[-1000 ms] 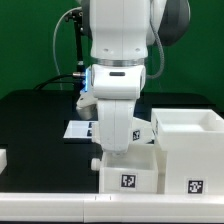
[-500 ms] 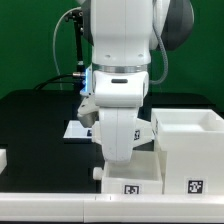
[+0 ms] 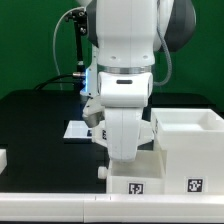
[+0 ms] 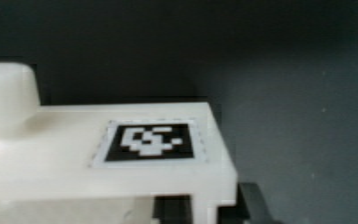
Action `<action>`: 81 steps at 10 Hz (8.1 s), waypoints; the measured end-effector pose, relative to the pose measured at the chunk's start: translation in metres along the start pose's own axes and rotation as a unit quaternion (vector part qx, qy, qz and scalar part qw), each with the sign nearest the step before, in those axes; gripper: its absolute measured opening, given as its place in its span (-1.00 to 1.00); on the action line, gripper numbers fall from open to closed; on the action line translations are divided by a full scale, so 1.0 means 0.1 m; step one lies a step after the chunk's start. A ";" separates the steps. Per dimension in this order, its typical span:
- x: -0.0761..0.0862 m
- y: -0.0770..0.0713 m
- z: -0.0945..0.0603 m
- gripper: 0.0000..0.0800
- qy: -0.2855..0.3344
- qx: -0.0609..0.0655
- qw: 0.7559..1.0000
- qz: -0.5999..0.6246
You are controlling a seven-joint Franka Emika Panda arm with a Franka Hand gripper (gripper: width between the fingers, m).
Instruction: Assemble drawer
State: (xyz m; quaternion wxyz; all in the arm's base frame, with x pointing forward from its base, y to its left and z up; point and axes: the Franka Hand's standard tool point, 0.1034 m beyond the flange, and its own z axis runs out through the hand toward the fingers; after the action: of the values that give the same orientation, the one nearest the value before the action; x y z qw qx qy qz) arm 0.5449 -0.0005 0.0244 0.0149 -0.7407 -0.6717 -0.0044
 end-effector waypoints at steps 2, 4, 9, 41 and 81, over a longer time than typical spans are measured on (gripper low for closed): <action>0.00 0.01 0.00 -0.90 0.000 0.000 1.000 0.006; 0.00 0.01 0.00 -0.90 0.000 0.000 1.000 0.006; 0.15 0.05 0.00 -0.90 0.004 -0.003 1.000 -0.019; -0.16 0.07 -0.04 0.62 0.002 0.040 0.998 0.058; 0.02 -1.05 -0.79 0.62 -0.023 0.014 0.948 0.316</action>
Offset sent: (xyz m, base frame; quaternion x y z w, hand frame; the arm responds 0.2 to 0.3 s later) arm 0.0000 0.0000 0.0000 0.0000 0.0000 0.0000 1.0000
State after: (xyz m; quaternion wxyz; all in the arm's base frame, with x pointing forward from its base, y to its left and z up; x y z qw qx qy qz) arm 0.4415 0.0099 0.1047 0.0106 -0.9145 -0.4034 0.0275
